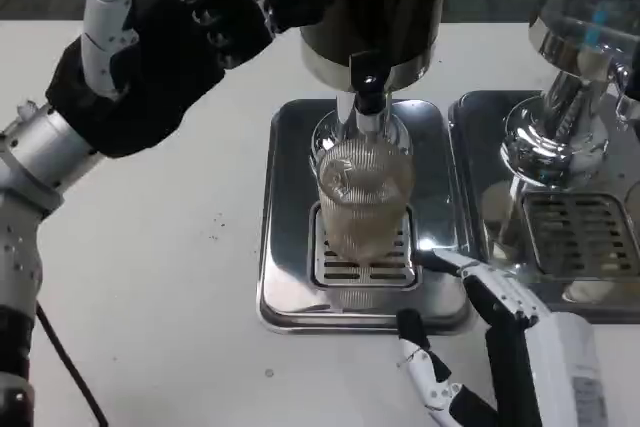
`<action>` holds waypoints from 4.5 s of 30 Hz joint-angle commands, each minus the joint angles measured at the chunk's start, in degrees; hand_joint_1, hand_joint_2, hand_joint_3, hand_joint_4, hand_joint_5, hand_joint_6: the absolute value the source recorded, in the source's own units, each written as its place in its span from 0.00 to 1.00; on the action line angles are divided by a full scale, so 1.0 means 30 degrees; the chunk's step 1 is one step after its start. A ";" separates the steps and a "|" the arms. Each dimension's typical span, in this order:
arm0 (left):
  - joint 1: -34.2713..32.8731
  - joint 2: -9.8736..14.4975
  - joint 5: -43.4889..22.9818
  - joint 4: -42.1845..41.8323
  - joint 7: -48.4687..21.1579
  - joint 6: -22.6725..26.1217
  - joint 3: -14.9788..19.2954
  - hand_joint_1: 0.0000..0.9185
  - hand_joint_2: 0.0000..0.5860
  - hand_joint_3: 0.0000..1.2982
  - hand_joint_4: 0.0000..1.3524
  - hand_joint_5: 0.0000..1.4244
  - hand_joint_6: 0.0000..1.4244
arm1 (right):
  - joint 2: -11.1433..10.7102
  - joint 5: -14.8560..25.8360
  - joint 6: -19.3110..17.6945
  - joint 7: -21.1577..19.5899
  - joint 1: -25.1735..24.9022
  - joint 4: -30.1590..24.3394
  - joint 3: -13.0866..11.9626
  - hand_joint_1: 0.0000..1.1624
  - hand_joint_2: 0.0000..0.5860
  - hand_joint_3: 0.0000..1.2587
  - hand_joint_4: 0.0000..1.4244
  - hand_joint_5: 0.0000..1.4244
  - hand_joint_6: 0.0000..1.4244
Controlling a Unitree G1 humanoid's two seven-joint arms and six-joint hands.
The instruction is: Grasp the cup under the faucet to collect the drink, then remove the cup.
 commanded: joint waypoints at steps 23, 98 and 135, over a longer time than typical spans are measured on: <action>-0.2957 -0.2215 0.4992 0.6446 -0.1036 -0.2489 -0.1140 0.00 0.24 0.16 0.11 0.14 0.07 | 0.0782 0.0465 -0.0391 -0.0923 0.0287 0.0742 -0.0070 0.37 0.70 0.32 0.27 0.25 0.27; -0.2449 -0.0063 1.2480 1.0611 0.4976 -1.5146 -0.6737 0.00 0.23 0.08 0.01 0.03 0.00 | 0.1055 0.8615 -0.0859 0.6518 -0.1591 0.0325 -0.2847 0.56 0.39 0.05 0.04 0.08 0.14; -0.1905 0.0278 1.1964 1.0136 0.4880 -1.5267 -0.6334 0.00 0.21 0.09 0.01 0.03 0.00 | 0.1403 1.0881 -0.0222 1.1390 -0.7422 0.4910 -0.3920 0.54 0.39 0.03 0.02 0.04 0.10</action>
